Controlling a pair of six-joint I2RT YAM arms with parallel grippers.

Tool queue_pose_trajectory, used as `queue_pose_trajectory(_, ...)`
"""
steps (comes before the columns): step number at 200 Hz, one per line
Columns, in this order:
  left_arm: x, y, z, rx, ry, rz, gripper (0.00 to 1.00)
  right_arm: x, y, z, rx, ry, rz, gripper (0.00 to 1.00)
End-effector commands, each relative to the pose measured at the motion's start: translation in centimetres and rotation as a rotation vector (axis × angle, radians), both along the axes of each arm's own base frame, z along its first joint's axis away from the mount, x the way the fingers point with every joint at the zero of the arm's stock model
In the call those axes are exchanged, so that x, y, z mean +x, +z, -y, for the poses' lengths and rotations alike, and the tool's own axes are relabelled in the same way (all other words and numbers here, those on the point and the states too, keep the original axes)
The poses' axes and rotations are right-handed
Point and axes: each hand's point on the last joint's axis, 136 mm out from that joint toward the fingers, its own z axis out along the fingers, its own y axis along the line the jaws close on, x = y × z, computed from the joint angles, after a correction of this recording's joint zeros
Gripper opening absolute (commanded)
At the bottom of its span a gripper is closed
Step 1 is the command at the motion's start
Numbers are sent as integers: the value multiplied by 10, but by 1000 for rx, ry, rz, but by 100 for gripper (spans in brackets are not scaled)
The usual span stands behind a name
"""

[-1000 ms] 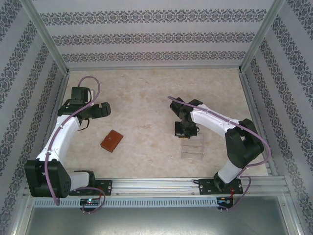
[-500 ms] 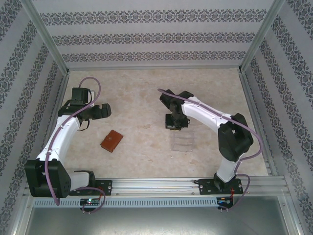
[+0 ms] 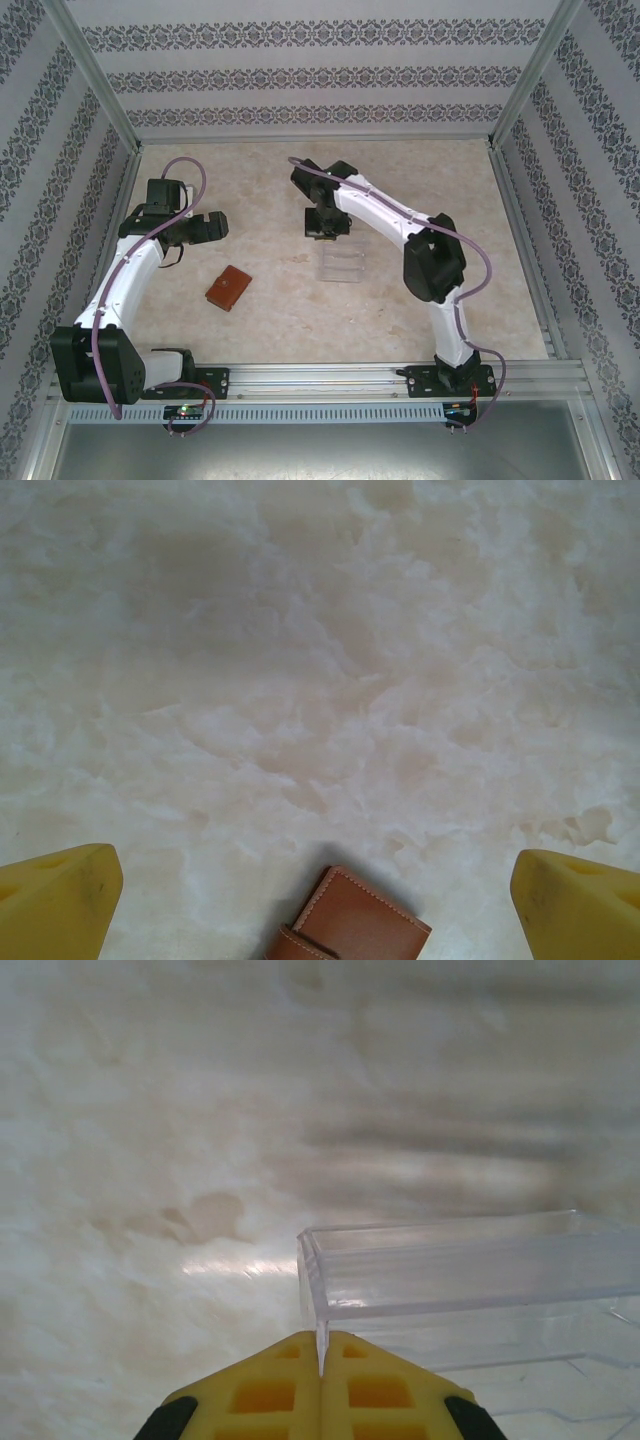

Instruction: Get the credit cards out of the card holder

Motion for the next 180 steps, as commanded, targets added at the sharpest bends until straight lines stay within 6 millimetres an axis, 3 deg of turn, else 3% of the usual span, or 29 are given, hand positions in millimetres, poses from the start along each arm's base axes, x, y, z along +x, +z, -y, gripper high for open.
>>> queue_pose_trajectory(1,-2,-4,-2,1,-10,-9,100,7,4,-3,-52,-24,4,0)
queue_pose_trajectory(63,-4,-12,-2,2,-11,-42,100,54,-4,-29,-42,-9,67,0)
queue_pose_trajectory(139,-3,-19,-1,-5,-16,-68,99,90,-33,-24,-67,-27,103,0)
queue_pose_trajectory(180,-2,-22,-1,-5,-16,-79,99,105,-36,-32,-27,-20,144,0)
